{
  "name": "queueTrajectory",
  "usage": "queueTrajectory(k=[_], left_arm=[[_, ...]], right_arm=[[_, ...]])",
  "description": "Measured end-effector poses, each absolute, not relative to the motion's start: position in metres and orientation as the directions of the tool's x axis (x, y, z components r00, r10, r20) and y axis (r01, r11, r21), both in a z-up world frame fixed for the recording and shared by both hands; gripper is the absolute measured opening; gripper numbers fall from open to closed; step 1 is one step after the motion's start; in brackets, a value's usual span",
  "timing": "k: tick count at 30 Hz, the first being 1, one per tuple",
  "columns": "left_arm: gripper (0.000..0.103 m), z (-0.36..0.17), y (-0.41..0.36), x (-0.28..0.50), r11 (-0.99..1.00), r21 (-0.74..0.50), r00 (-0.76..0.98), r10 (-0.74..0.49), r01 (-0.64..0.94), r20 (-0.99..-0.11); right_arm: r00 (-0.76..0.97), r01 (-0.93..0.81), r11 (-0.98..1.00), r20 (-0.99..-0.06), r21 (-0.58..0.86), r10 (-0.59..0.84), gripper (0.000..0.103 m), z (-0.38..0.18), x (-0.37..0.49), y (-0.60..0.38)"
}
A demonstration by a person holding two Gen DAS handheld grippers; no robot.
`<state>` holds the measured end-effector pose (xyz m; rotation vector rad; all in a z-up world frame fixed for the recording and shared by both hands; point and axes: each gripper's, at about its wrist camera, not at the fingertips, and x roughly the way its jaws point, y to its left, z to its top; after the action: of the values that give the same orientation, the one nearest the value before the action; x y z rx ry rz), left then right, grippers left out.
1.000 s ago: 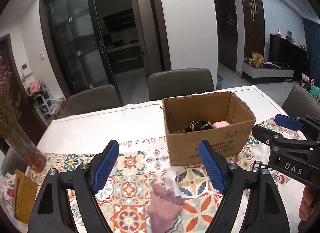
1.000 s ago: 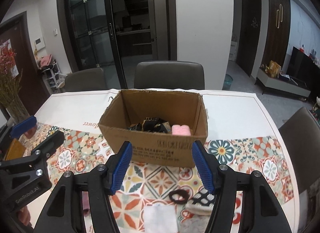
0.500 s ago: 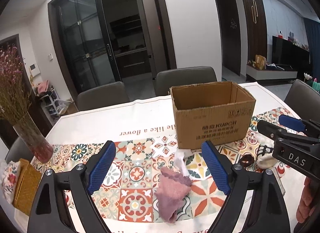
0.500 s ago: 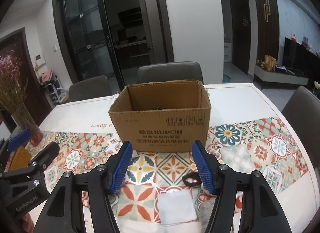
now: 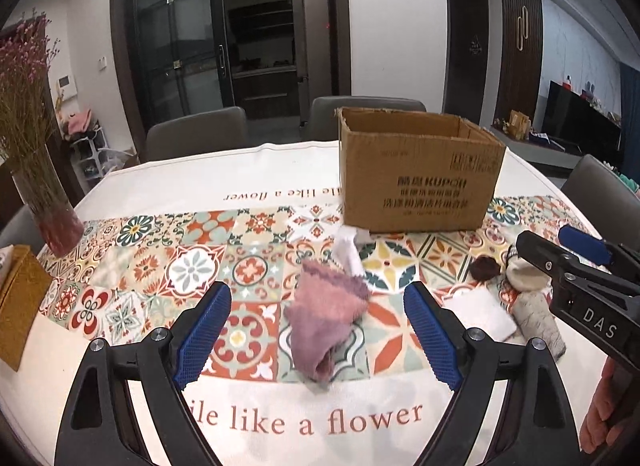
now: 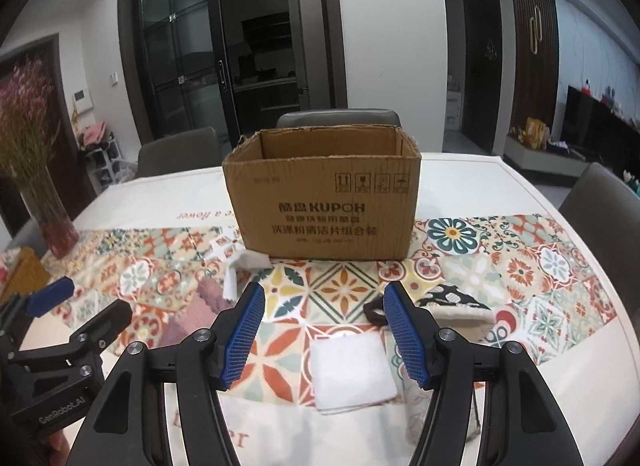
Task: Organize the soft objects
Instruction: 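Withdraw both tools from the box back toward the remaining items, then grasp the mauve towel with the left tool while the right tool grasps the white cloth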
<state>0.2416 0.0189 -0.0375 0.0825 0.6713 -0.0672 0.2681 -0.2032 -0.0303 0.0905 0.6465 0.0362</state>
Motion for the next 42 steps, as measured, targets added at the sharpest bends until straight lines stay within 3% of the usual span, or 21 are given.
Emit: queueTrajectory(k=[9, 19, 28, 38, 42], left_arm=[[0.089, -0.062, 0.022, 0.232, 0.993, 0.085, 0.793, -0.011, 0.079, -0.61], [0.089, -0.098, 0.021, 0.257, 0.993, 0.093, 0.744, 0.01, 0.07, -0.668], [0.088, -0.121, 0.017, 0.289, 0.998, 0.016, 0.698, -0.028, 0.057, -0.716], [0.088, -0.139, 0.012, 0.311, 0.996, 0.067, 0.673, 0.012, 0.055, -0.739], [0.082, -0.149, 0.012, 0.317, 0.996, 0.066, 0.648, 0.013, 0.059, -0.762]], right_arm=[[0.795, 0.002, 0.999, -0.606, 0.054, 0.031, 0.063, -0.055, 0.25, -0.199], [0.729, -0.007, 0.998, -0.683, 0.056, 0.044, 0.063, -0.098, 0.268, -0.195], [0.68, 0.019, 0.996, -0.731, 0.085, 0.049, 0.063, -0.125, 0.293, -0.2], [0.648, 0.034, 0.996, -0.76, 0.088, 0.046, 0.063, -0.143, 0.309, -0.205], [0.627, 0.035, 0.997, -0.779, 0.069, 0.032, 0.063, -0.152, 0.315, -0.203]])
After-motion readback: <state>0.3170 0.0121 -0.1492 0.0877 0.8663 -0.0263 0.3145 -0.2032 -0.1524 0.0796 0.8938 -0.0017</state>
